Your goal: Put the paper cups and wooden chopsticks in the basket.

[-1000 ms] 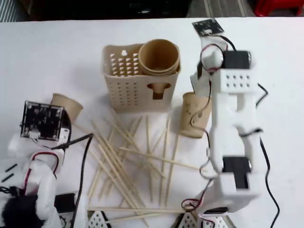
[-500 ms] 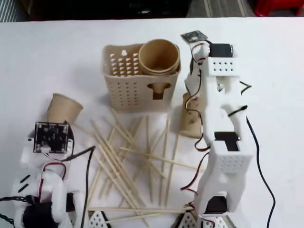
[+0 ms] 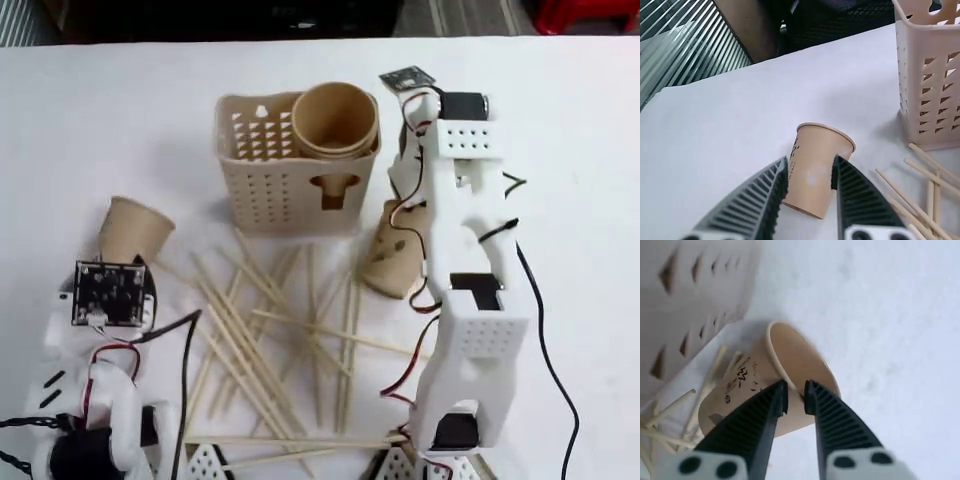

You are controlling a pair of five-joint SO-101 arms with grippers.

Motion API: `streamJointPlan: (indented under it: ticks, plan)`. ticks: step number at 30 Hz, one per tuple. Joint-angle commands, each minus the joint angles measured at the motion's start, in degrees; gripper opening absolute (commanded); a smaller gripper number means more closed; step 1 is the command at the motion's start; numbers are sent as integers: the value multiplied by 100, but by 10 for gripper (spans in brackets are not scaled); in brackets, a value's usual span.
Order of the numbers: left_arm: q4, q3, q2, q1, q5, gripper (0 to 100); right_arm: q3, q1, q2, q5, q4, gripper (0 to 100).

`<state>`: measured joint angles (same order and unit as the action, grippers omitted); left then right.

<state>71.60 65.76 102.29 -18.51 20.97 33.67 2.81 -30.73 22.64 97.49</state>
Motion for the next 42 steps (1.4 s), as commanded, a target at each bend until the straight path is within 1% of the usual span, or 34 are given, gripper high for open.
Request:
streamJointPlan:
  ticks: [1, 5, 12, 20, 25, 28, 30, 33, 38, 42]
  plan:
    - [-141, -44, 22, -48, -26, 157, 53, -259, 163, 114, 84, 17]
    - [-141, -44, 22, -48, -26, 157, 0, -444, 338, 378, 92, 19]
    - [-141, -44, 22, -48, -26, 157, -448, -769, 831, 378, 92, 19]
    - [-141, -44, 22, -48, -26, 157, -668, -1165, 1859, 396, 92, 19]
    - [-132, -44, 22, -48, -26, 157, -686, -1314, 2316, 1064, 92, 19]
    - [-123, -44, 22, -48, -26, 157, -686, -1481, 2246, 1099, 92, 19]
    - [-123, -44, 22, -48, -26, 157, -800, -1587, 2149, 1046, 92, 19]
    - [-132, -44, 22, -40, -35, 157, -1178, -1587, 2062, 659, 92, 41]
    - [-141, -44, 22, -31, -35, 157, -1705, -1314, 2035, 229, 84, 109]
    - [-141, -35, 22, -40, -35, 157, -1785, -1042, 1982, -70, 57, 119]
